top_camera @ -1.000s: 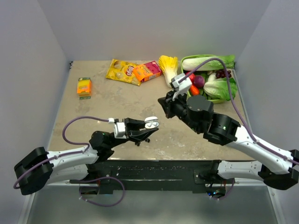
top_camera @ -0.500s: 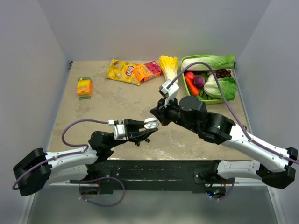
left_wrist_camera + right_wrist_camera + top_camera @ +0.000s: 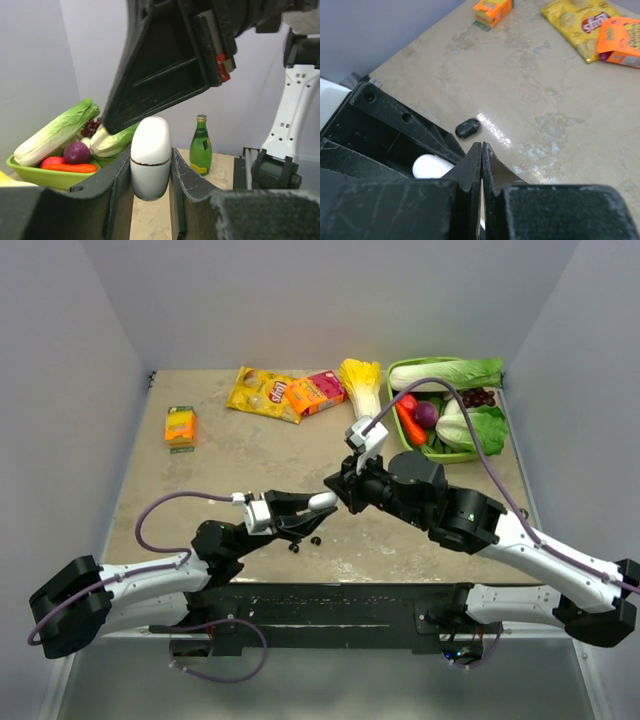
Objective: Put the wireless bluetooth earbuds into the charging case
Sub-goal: Close the charging case, then place the charging case at the center of the board.
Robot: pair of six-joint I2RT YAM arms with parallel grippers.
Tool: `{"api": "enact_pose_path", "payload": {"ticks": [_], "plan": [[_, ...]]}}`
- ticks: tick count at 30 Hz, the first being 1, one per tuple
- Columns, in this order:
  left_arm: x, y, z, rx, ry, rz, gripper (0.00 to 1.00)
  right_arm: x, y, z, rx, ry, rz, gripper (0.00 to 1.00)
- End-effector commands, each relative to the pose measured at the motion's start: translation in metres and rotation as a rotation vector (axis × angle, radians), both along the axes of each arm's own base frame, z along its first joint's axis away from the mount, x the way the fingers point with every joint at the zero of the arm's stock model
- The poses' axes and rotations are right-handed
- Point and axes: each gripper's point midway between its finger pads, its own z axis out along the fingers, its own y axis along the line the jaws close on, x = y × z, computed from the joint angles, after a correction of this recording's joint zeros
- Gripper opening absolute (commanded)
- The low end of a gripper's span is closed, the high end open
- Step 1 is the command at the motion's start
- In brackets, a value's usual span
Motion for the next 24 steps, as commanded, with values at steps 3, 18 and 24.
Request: {"api": "enact_pose_path", "payload": {"ticks": [3,18,24], "plan": [[0.043,0.007,-0.005,-0.052,0.220,0.161,0.00,0.030,-0.069,0.027,0.198,-0.108,-0.373,0.16],[0.193,0.037,-0.196,0.061,1.132,0.236,0.00,0.026,-0.038,-0.089,0.045,0.007,-0.283,0.45],[0.227,0.031,-0.232,0.086,1.220,0.195,0.00,0.021,-0.037,-0.100,0.047,0.020,-0.258,0.49]]}}
